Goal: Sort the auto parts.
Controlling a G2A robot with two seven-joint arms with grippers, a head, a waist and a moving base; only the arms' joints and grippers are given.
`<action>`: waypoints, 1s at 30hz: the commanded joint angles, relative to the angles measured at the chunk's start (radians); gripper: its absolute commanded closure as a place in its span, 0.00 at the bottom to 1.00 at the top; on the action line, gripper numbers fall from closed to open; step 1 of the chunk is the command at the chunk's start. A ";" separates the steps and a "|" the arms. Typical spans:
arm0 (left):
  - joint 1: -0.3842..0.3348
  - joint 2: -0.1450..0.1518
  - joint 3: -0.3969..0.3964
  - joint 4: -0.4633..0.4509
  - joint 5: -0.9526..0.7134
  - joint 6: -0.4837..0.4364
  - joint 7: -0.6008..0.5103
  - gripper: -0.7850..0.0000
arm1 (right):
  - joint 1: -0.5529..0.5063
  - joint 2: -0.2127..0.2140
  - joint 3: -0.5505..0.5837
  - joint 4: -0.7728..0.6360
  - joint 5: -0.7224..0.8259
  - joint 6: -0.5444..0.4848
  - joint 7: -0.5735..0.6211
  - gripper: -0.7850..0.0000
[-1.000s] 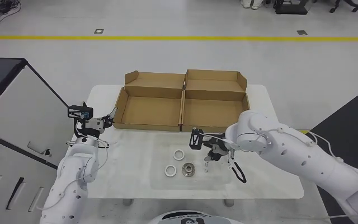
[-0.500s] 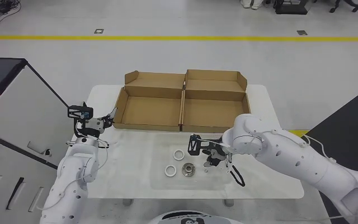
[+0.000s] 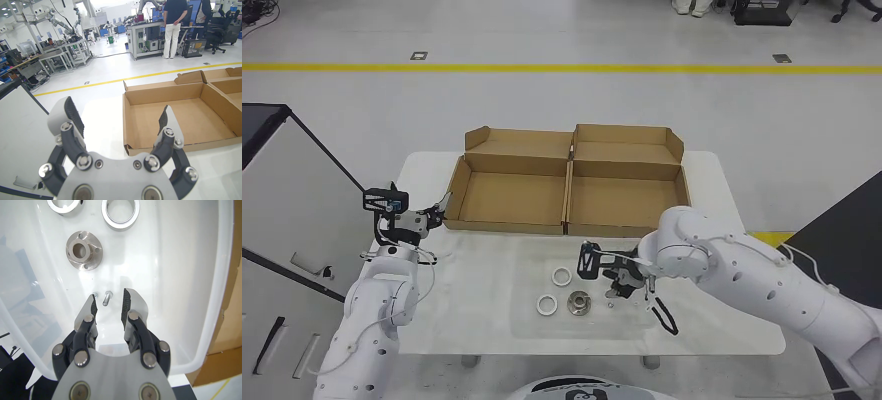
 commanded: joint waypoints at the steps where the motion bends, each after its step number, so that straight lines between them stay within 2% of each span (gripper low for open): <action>1: 0.000 0.000 0.000 0.000 0.000 0.000 0.000 0.00 | -0.003 -0.001 0.001 0.000 0.001 -0.001 0.001 0.56; 30: 0.000 0.000 0.000 0.000 0.000 0.000 0.000 0.00 | -0.029 -0.024 0.013 0.044 -0.014 0.001 -0.003 0.66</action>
